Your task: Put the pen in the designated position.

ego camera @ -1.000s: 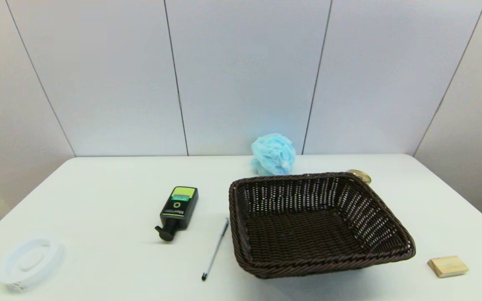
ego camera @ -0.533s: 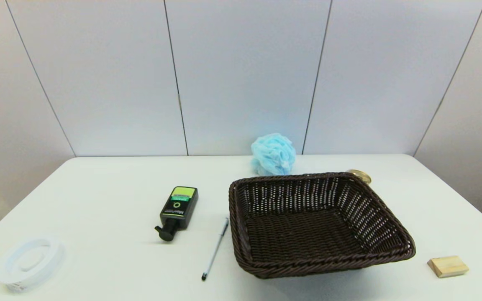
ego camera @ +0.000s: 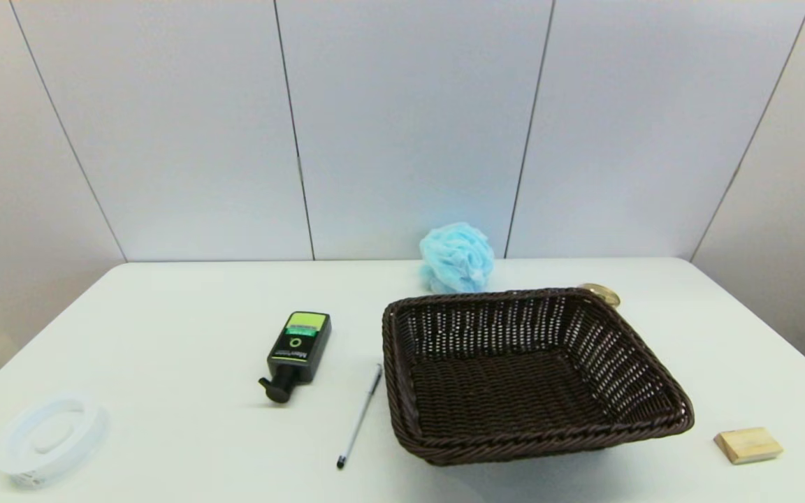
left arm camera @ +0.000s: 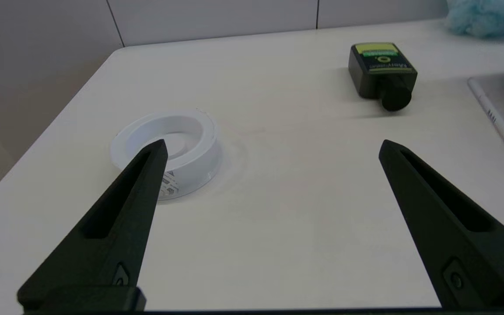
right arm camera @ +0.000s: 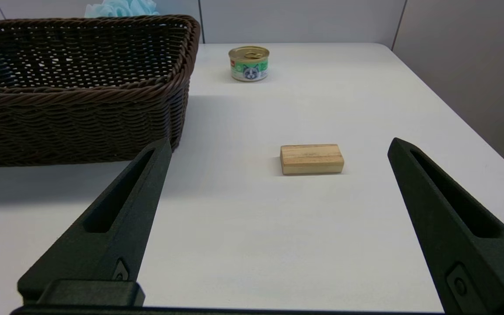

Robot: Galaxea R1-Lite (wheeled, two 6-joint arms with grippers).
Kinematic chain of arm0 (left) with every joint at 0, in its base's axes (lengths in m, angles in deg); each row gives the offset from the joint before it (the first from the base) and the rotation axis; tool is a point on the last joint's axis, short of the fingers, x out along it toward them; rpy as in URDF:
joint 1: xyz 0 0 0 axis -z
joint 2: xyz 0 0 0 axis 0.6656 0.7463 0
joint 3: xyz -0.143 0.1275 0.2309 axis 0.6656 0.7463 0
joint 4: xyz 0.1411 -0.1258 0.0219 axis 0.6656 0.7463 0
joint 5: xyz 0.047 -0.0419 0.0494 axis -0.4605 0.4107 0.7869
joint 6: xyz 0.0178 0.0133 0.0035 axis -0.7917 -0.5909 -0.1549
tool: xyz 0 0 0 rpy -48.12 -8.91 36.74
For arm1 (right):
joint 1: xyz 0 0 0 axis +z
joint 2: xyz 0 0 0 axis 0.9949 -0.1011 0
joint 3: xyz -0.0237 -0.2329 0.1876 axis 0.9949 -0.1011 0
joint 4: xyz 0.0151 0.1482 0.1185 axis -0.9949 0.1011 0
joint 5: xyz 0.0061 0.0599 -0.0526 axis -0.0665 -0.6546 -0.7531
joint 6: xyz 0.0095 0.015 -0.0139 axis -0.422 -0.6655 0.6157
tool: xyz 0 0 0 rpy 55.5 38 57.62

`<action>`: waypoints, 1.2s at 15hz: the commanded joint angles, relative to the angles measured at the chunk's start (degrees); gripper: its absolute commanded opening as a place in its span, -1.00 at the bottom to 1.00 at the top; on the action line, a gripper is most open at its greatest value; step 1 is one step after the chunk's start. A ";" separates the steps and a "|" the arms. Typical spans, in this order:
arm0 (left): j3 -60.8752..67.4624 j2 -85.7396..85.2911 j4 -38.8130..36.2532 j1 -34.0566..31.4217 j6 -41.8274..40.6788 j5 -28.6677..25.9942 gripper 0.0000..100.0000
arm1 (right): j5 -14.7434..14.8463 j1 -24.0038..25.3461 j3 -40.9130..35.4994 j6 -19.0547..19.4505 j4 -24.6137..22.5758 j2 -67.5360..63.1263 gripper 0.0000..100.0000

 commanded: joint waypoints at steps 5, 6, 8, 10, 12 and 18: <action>0.27 -0.24 -0.27 -0.09 4.71 1.71 1.00 | 0.06 0.04 -0.09 0.03 -0.04 -0.06 1.00; 0.27 -0.24 -0.27 -0.09 4.71 1.71 1.00 | -0.03 0.04 -0.09 0.03 -0.04 -0.06 1.00; 0.27 -0.24 -0.27 0.00 4.71 1.71 1.00 | 0.06 0.04 -0.09 0.03 -0.04 -0.06 1.00; 0.27 -0.24 -0.27 -0.09 4.71 1.71 1.00 | 0.06 0.04 -0.09 0.03 0.05 -0.06 1.00; 0.36 -0.24 -0.27 0.00 4.71 1.71 1.00 | -0.03 0.04 -0.09 0.03 -0.04 -0.06 1.00; 0.36 -0.24 -0.27 -0.09 4.71 1.71 1.00 | 0.06 0.04 -0.09 -0.06 0.13 -0.06 1.00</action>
